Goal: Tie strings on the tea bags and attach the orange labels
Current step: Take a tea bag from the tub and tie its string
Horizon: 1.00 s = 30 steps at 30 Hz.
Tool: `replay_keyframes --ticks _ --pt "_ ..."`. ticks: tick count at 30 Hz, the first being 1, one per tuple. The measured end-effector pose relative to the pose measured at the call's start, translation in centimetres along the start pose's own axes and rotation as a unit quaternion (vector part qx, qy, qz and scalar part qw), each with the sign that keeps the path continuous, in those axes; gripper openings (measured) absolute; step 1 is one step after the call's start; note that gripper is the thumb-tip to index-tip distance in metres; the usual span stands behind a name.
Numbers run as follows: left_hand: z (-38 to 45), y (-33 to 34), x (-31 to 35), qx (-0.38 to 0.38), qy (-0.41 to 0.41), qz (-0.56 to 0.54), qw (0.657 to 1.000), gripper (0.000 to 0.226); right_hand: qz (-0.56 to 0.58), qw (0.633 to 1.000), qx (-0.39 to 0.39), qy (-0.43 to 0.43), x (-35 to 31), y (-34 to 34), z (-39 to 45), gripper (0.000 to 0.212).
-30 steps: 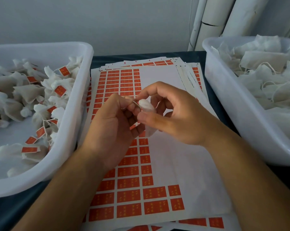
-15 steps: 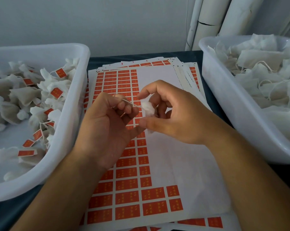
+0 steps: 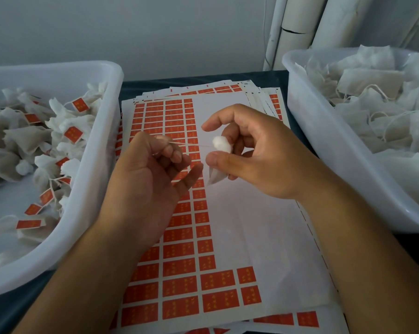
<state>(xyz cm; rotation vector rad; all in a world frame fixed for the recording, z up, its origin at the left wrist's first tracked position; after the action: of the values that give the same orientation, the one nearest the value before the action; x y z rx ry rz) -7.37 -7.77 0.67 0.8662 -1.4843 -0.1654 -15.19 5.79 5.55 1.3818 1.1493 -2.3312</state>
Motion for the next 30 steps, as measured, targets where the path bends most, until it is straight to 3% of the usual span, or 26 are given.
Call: replay_keyframes --ticks 13,18,22,30 --pt "0.3 -0.7 0.7 0.045 0.040 0.048 0.997 0.033 0.020 0.998 -0.005 0.063 1.6 0.3 0.2 0.033" --pt "0.2 -1.8 0.6 0.100 0.045 0.201 0.973 0.024 -0.009 0.995 -0.015 0.102 2.7 0.4 0.2 0.036" --pt "0.4 -2.8 0.4 0.159 0.028 0.213 0.964 0.038 -0.018 0.992 -0.041 0.116 3.1 0.8 0.0 0.036" --pt "0.2 -3.8 1.7 0.190 0.065 0.242 0.949 0.023 -0.028 0.977 -0.085 0.192 3.9 0.9 -2.2 0.023"
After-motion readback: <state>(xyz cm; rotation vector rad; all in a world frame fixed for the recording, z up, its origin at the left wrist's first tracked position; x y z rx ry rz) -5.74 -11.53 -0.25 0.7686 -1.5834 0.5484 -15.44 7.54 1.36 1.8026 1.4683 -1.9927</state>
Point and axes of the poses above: each hand's wrist, its own z-axis towards the middle knuckle, its own y-axis out of the palm, x = y × z, the point moved 8 cm from there along z, towards the middle knuckle, and after that the axes turned 1 degree about y, right-handed, at the moved point
